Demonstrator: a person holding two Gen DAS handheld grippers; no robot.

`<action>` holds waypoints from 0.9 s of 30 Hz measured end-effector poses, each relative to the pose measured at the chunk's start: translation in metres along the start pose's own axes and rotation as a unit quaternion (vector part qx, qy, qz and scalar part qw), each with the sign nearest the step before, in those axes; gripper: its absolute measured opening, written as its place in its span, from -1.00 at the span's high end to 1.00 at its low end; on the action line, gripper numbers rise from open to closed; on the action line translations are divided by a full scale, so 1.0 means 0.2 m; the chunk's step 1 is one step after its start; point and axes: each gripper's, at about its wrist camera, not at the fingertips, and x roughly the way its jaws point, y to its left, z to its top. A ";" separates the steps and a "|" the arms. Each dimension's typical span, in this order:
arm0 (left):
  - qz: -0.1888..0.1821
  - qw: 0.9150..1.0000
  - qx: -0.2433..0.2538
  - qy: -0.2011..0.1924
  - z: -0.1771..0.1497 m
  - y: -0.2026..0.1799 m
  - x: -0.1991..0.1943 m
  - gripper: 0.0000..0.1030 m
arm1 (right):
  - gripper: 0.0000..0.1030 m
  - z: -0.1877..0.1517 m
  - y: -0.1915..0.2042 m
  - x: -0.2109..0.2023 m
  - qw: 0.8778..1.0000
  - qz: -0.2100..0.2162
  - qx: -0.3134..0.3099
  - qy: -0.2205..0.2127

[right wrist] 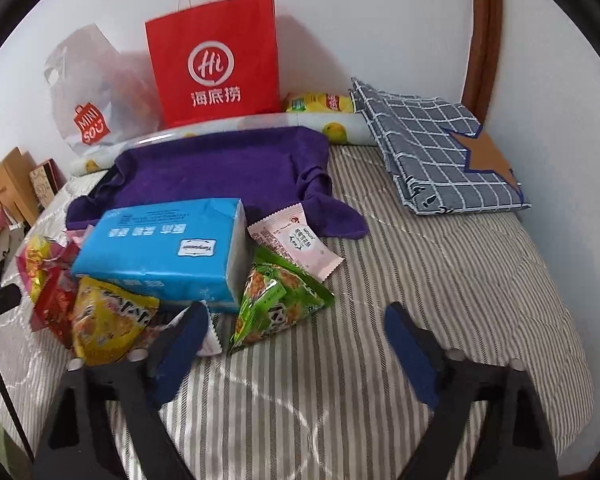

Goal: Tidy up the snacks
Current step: 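Move both tools down toward the pile of snack packets, then grasp the pink-and-yellow chip bag with the left tool while the right tool grasps the green snack bag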

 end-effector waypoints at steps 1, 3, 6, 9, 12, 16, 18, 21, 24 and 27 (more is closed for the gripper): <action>-0.001 1.000 -0.001 0.000 0.01 0.01 0.01 -0.84 | -0.39 0.01 -0.01 0.02 1.000 0.003 0.004 0.003; 0.002 1.000 -0.002 -0.001 0.02 0.02 0.02 -0.84 | -0.27 0.02 -0.03 0.06 1.000 0.013 0.018 0.008; 0.000 1.000 -0.001 -0.003 0.03 0.03 0.04 -0.80 | -0.27 0.03 -0.06 0.11 0.999 0.024 0.033 0.013; 0.005 1.000 0.001 -0.005 0.04 0.02 0.06 -0.80 | -0.22 0.03 -0.05 0.15 0.999 0.037 0.032 0.020; 0.005 1.000 -0.001 0.002 0.05 0.02 0.08 -0.80 | 0.13 0.02 -0.02 0.17 0.999 0.042 0.016 0.027; 0.004 1.000 -0.006 0.015 0.05 0.03 0.11 -0.80 | 0.37 0.02 -0.04 0.14 0.998 0.052 0.012 0.022; -0.002 1.000 -0.008 0.021 0.06 0.02 0.12 -0.80 | 0.54 0.03 -0.06 0.11 0.999 0.044 0.009 0.018; -0.006 1.000 -0.007 0.019 0.06 0.01 0.12 -0.80 | 0.64 0.04 -0.10 0.05 0.998 0.056 0.007 0.023; -0.011 1.000 -0.005 0.016 0.06 0.00 0.11 -0.80 | 0.64 0.03 -0.14 0.01 0.999 0.043 -0.008 0.021; -0.012 1.000 -0.003 0.015 0.06 0.00 0.10 -0.80 | 0.64 0.01 -0.18 -0.01 0.998 0.048 -0.003 0.029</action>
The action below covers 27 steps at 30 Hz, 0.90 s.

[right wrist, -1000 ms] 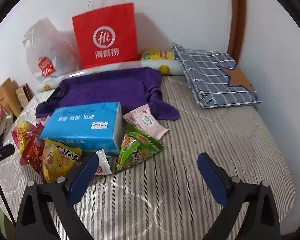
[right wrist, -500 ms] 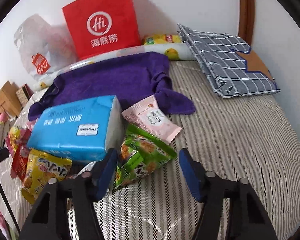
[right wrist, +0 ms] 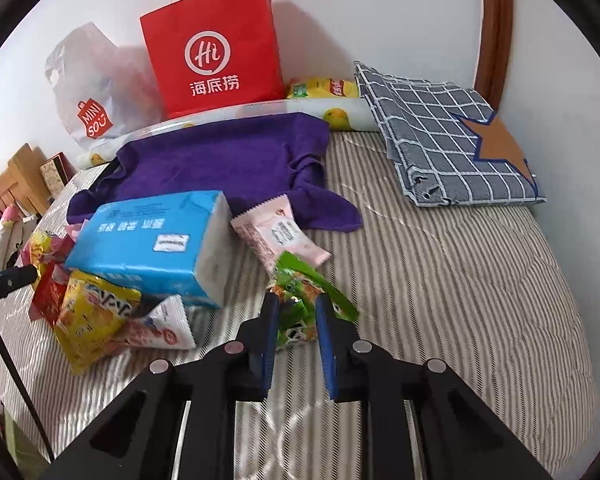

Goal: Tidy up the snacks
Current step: 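Grasp the pink-and-yellow chip bag with the left tool while the right tool grasps the green snack bag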

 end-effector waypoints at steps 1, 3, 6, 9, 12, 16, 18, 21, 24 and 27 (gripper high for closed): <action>-0.002 1.000 -0.001 0.000 0.00 0.00 0.00 -0.80 | 0.64 0.00 -0.01 -0.01 1.000 0.004 0.007 0.000; -0.007 1.000 -0.002 -0.001 0.00 0.00 -0.01 -0.80 | 0.46 -0.01 0.00 -0.01 1.000 0.014 0.010 0.000; -0.009 1.000 -0.003 -0.004 0.00 0.01 -0.03 -0.80 | -0.04 -0.01 0.03 0.01 1.000 0.011 0.002 -0.011; -0.006 1.000 -0.005 -0.006 0.00 0.03 -0.04 -0.80 | -0.11 -0.01 0.06 0.06 1.000 -0.008 0.003 -0.016; 0.002 1.000 -0.011 -0.011 0.00 0.07 -0.06 -0.80 | -0.11 -0.01 0.04 0.14 1.000 -0.015 0.017 -0.008; 0.009 1.000 -0.025 -0.013 0.01 0.14 -0.06 -0.80 | -0.11 -0.01 0.02 0.20 0.999 -0.023 0.027 -0.001; 0.012 0.999 -0.033 -0.012 0.02 0.17 -0.04 -0.80 | -0.14 -0.01 0.03 0.22 0.999 -0.027 0.027 -0.006; 0.015 0.999 -0.046 -0.011 0.03 0.21 -0.02 -0.80 | -0.16 -0.01 0.04 0.24 0.999 -0.038 0.020 -0.007; 0.020 0.999 -0.045 -0.009 0.05 0.23 0.01 -0.80 | -0.16 -0.02 0.04 0.27 0.999 -0.052 0.013 -0.008; 0.041 0.999 -0.032 -0.008 0.07 0.25 0.05 -0.80 | -0.17 -0.03 0.04 0.29 0.998 -0.061 0.008 -0.007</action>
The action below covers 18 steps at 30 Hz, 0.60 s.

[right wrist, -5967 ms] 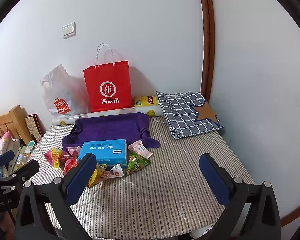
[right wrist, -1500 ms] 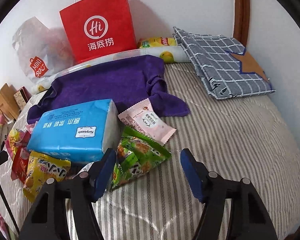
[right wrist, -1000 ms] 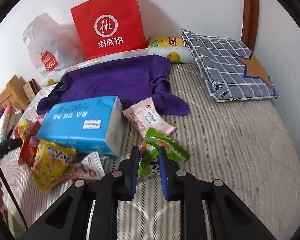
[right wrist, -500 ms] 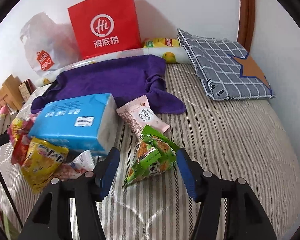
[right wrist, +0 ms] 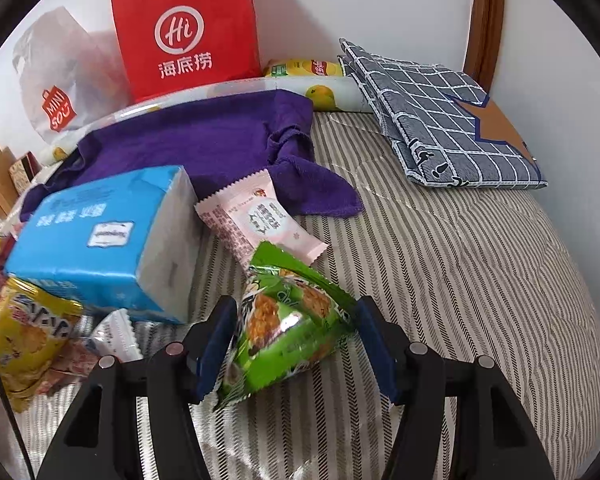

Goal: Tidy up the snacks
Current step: 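Grasp the pink-and-yellow chip bag with the left tool while the right tool grasps the green snack bag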

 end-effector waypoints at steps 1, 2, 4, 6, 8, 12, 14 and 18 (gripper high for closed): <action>-0.001 1.000 -0.003 0.000 0.01 0.01 0.01 -0.80 | -0.18 0.00 0.00 0.00 1.000 0.001 0.001 0.000; -0.004 1.000 -0.005 0.001 0.02 0.02 0.02 -0.80 | -0.21 0.00 0.00 0.01 1.000 0.003 0.002 0.001; -0.015 1.000 -0.007 0.002 0.04 0.03 0.04 -0.80 | -0.21 0.01 -0.01 0.01 1.000 0.003 0.004 0.001; -0.015 1.000 0.000 0.007 0.06 0.02 0.06 -0.80 | -0.21 0.01 0.00 0.02 1.000 0.001 0.004 0.003; -0.016 1.000 0.011 0.018 0.07 0.00 0.11 -0.80 | -0.18 0.02 0.00 0.02 1.000 -0.002 0.001 0.003; -0.022 0.999 0.013 0.028 0.08 -0.01 0.18 -0.80 | -0.13 0.02 0.00 0.02 1.000 0.006 0.005 0.002; -0.032 0.999 0.015 0.039 0.08 -0.01 0.22 -0.75 | -0.11 0.02 0.00 0.01 1.000 0.009 0.005 0.001; -0.038 0.998 0.016 0.045 0.08 -0.02 0.25 -0.57 | -0.05 0.01 0.00 0.00 1.000 0.011 0.002 -0.001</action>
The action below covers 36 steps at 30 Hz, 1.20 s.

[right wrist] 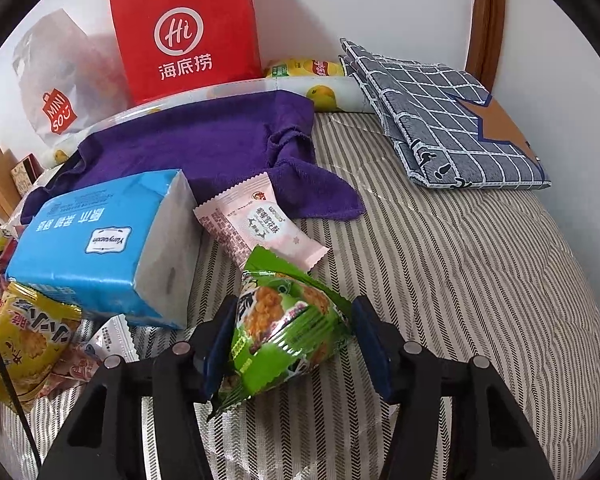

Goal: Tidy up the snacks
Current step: 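Grasp the pink-and-yellow chip bag with the left tool while the right tool grasps the green snack bag, then lift and carry both held bags over the purple towel with both tools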

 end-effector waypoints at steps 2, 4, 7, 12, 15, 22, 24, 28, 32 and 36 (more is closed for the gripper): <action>-0.008 1.000 -0.003 0.000 0.01 0.00 0.00 -0.52 | -0.03 0.00 0.00 -0.01 1.000 0.001 -0.002 -0.002; -0.018 1.000 -0.007 -0.001 0.01 0.02 -0.01 -0.42 | -0.02 0.00 0.01 -0.03 1.000 0.002 -0.004 -0.005; -0.030 0.999 -0.023 -0.001 0.01 0.05 -0.04 -0.40 | 0.00 0.00 0.01 -0.06 1.000 0.004 -0.003 -0.009; -0.030 0.999 -0.036 -0.012 -0.01 0.11 -0.12 -0.39 | 0.03 0.00 0.02 -0.12 1.000 0.009 0.000 -0.018; -0.021 0.999 -0.037 -0.019 -0.03 0.13 -0.18 -0.39 | 0.06 0.00 0.04 -0.17 1.000 0.010 -0.003 -0.024; -0.021 0.998 -0.038 -0.034 -0.09 0.14 -0.32 -0.39 | 0.07 -0.03 0.06 -0.28 0.999 0.017 -0.005 -0.035; -0.022 0.999 -0.036 -0.033 -0.11 0.12 -0.35 -0.39 | 0.08 -0.04 0.07 -0.33 0.999 0.021 -0.006 -0.039; -0.029 0.999 -0.021 -0.040 -0.15 0.05 -0.40 -0.39 | 0.08 -0.06 0.09 -0.41 0.998 0.024 -0.009 -0.050; -0.039 0.998 -0.015 -0.046 -0.18 -0.01 -0.46 -0.39 | 0.08 -0.09 0.11 -0.48 0.998 0.035 -0.009 -0.059; -0.041 0.998 -0.009 -0.055 -0.22 -0.06 -0.52 -0.39 | 0.08 -0.11 0.13 -0.53 0.997 0.040 -0.011 -0.066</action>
